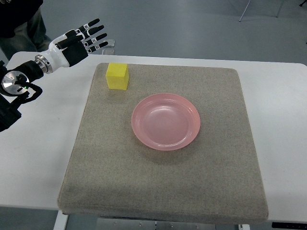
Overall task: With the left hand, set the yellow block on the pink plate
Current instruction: 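Move the open left hand toward the yellow cube from above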
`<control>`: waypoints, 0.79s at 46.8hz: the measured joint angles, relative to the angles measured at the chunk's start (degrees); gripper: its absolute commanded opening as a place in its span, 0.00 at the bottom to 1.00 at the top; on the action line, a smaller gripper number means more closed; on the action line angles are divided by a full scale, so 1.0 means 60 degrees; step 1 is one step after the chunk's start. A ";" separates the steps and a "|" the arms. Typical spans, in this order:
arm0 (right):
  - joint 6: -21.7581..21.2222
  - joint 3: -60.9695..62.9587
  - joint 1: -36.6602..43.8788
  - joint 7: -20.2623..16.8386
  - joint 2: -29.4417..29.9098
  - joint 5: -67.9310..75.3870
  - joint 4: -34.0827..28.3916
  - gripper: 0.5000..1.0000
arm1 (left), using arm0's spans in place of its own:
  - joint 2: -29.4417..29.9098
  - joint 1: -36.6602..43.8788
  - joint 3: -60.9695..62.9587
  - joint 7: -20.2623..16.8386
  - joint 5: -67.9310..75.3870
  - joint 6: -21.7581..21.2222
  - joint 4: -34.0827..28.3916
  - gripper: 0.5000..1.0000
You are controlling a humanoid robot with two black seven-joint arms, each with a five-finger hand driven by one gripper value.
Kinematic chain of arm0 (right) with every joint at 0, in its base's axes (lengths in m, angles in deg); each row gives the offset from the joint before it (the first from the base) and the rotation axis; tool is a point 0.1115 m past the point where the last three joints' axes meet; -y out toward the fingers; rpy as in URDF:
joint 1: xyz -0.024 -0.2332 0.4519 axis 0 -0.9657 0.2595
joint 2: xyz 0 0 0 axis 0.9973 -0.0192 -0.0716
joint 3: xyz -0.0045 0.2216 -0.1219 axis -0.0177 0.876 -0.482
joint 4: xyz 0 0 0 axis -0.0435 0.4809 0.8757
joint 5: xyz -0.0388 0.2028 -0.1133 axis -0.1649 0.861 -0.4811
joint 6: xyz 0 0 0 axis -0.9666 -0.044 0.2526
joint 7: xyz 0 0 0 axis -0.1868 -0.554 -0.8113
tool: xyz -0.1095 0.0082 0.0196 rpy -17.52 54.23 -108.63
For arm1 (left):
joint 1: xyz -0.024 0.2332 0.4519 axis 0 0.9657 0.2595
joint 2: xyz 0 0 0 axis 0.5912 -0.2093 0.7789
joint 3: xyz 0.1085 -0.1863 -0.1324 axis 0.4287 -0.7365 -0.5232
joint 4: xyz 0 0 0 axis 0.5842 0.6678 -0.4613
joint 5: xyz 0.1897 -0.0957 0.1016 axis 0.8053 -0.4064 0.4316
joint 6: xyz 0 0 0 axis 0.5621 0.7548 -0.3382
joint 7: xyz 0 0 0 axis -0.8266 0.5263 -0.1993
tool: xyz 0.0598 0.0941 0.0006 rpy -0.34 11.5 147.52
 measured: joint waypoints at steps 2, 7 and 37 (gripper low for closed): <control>0.0000 0.0000 0.0000 0.0000 0.0000 0.0000 0.0000 0.85 | 0.0000 0.0001 -0.0009 0.0000 -0.0009 0.0000 0.0000 0.99; 0.0000 0.0000 0.0000 0.0000 0.0000 0.0000 0.0000 0.85 | -0.0007 0.0003 -0.0058 0.0000 -0.0020 0.0000 0.0017 0.99; 0.0000 0.0000 -0.0001 0.0001 0.0000 0.0000 0.0000 0.85 | 0.0087 -0.0309 -0.0097 -0.0794 0.0184 0.0000 -0.0056 0.99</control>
